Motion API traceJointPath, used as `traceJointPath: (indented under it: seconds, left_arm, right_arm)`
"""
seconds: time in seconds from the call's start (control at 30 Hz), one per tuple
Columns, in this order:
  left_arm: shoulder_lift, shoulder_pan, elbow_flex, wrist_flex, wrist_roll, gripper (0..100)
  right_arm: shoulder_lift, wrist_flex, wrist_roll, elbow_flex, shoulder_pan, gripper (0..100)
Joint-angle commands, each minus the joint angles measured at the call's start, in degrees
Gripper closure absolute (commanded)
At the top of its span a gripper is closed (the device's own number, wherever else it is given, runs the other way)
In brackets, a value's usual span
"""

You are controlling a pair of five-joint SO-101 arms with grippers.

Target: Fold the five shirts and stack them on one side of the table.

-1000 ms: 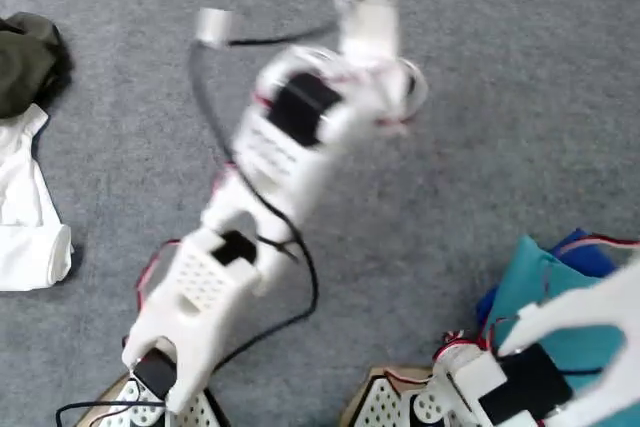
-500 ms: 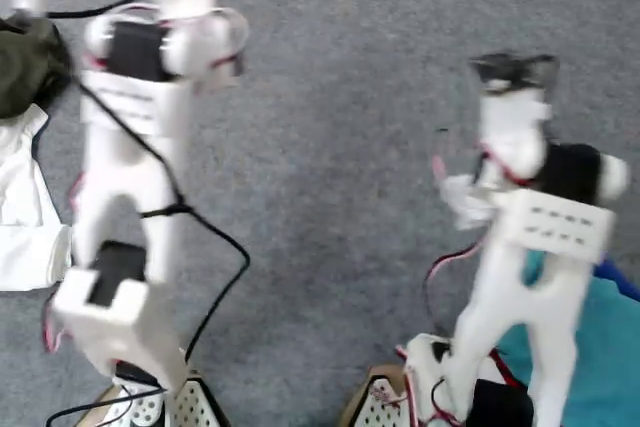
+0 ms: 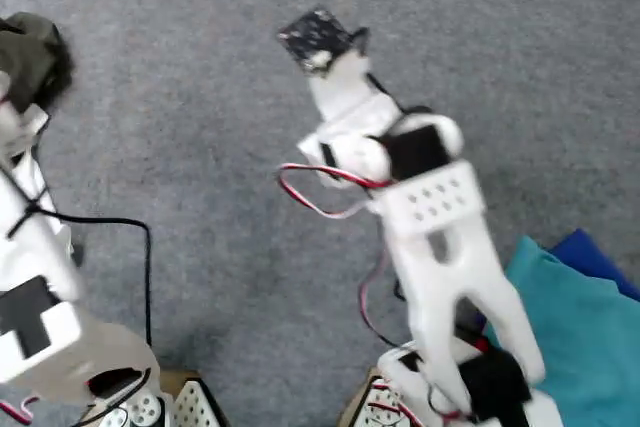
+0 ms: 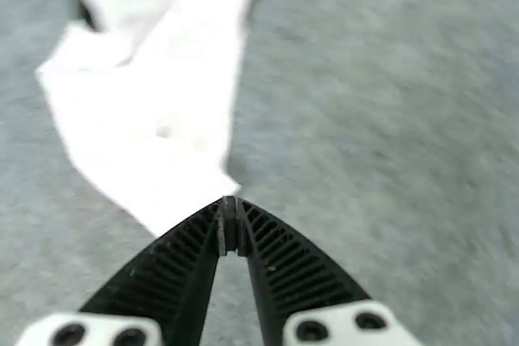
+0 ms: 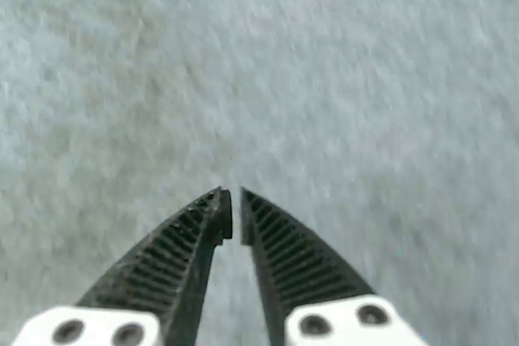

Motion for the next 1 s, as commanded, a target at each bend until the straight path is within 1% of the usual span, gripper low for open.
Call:
traceJointPath:
  seconds: [0.0, 0.1, 0.2, 0.33, 0.47, 0.6, 0.67, 0.87, 0.97]
  left_arm:
    - [-2.8, -7.1, 0.4, -3.4, -2.8, 97]
    - [-2.8, -11.3, 2.6, -7.4, -4.7, 89]
    - [-2.4, -14.4, 7.6, -13.0, -4.8, 82]
    - [1.6, -16.3, 17.5, -21.2, -4.9, 81]
    - [10.1, -15.9, 25.2, -29.6, -4.9, 81]
    - [17.4, -15.8, 24.8, -34.1, -4.5, 82]
    - [19.6, -15.8, 24.0, -35.1, -4.7, 85]
    - [26.0, -15.7, 21.1, -34.9, -4.6, 98]
    - [26.6, -15.8, 18.9, -33.1, -4.5, 98]
  right_arm:
    - [7.3, -3.9, -0.5, -6.1, -4.7, 87.5]
    - [15.5, -3.5, -0.5, -10.1, -7.4, 86.8]
    - [23.1, -1.8, -0.5, -13.9, -7.9, 86.8]
    - [30.3, 2.0, -0.5, -18.7, -7.9, 86.8]
    - [35.1, 4.7, -0.2, -20.8, -7.8, 86.8]
    - [37.0, 5.3, -0.2, -21.1, -7.8, 86.8]
    - [37.0, 5.4, -0.2, -20.9, -7.8, 86.8]
    - [37.0, 7.1, -0.1, -21.0, -7.7, 86.8]
    - [37.0, 8.1, -0.1, -21.2, -7.5, 86.8]
